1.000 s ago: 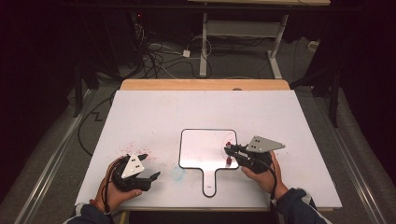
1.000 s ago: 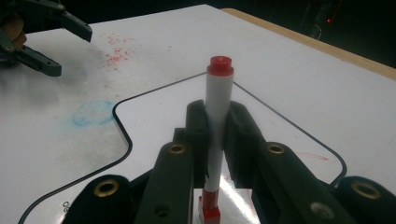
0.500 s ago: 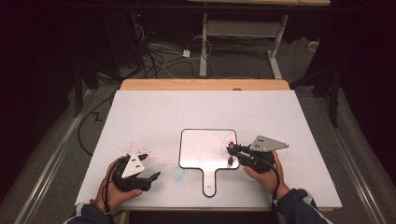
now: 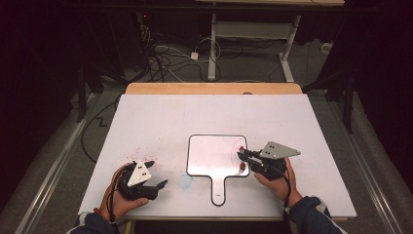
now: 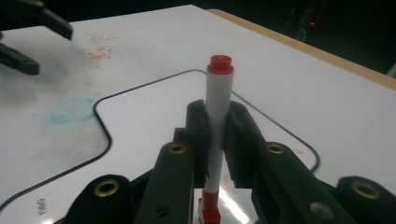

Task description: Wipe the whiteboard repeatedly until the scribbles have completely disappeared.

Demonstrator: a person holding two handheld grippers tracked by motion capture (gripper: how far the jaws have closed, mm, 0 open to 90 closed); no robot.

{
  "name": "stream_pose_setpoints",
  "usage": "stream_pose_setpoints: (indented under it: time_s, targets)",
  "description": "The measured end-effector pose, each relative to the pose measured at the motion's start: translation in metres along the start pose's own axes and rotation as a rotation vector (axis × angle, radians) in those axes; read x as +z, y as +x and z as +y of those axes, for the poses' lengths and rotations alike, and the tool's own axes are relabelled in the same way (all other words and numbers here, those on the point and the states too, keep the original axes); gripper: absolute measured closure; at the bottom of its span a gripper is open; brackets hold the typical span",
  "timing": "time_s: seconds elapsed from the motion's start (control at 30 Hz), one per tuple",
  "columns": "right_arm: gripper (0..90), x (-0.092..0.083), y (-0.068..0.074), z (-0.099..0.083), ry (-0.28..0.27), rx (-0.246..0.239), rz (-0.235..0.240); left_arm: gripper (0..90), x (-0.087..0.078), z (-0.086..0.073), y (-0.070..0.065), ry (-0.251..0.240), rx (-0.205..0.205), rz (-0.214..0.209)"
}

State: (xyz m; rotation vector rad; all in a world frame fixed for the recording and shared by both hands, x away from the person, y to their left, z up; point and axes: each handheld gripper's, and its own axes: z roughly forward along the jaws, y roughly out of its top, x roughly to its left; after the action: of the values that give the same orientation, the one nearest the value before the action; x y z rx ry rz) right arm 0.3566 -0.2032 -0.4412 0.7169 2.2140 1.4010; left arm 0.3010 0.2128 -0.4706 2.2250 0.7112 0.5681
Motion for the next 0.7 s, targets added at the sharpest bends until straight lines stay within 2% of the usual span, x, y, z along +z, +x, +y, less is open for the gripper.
stream_pose_setpoints:
  time_s: [0.13,0.3,0.37,0.53,0.6,0.7]
  targets:
    - [82.0,0.0,-0.006,-0.001,-0.005,0.023,-0.012,21.8,0.001,0.0,0.0,0.001,0.001,-0.002]
    - [82.0,0.008,0.0,0.003,-0.007,-0.001,0.01,21.8,0.003,0.001,-0.001,0.007,0.008,-0.006]
    - [82.0,0.011,-0.001,0.003,-0.009,-0.017,-0.005,21.8,0.003,0.001,-0.001,0.007,0.008,-0.005]
    - [82.0,0.012,-0.01,0.003,-0.015,0.008,-0.035,21.8,0.002,0.0,-0.001,0.005,0.004,-0.004]
    - [82.0,0.012,-0.009,0.002,-0.016,0.012,-0.025,21.8,0.002,0.0,-0.001,0.006,0.004,-0.004]
    - [82.0,0.012,-0.002,0.002,-0.024,0.022,0.022,21.8,0.002,0.001,-0.001,0.005,0.005,-0.004]
